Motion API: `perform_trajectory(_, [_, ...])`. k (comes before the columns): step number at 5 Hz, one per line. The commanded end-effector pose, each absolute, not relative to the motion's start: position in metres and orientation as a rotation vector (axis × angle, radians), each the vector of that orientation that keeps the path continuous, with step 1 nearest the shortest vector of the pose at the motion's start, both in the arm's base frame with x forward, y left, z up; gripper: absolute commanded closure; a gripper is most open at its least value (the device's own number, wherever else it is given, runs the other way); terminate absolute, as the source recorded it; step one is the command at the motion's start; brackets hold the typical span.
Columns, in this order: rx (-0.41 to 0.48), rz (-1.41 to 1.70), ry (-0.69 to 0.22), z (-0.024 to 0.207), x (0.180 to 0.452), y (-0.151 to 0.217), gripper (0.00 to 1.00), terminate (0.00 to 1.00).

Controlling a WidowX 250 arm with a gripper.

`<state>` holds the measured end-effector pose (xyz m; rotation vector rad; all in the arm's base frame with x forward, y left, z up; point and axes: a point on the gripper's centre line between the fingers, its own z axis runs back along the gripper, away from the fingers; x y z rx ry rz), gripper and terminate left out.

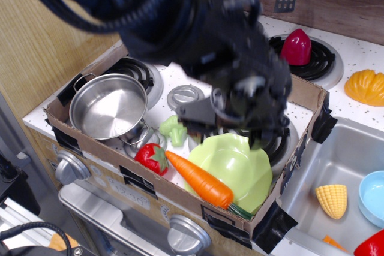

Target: Put carrot on plate

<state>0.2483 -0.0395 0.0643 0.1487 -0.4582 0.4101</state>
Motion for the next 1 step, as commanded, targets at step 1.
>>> perform_trajectory(1, [0.264, 0.359, -0.442, 0.1413, 0.2796, -0.0382, 0.00, 1.00])
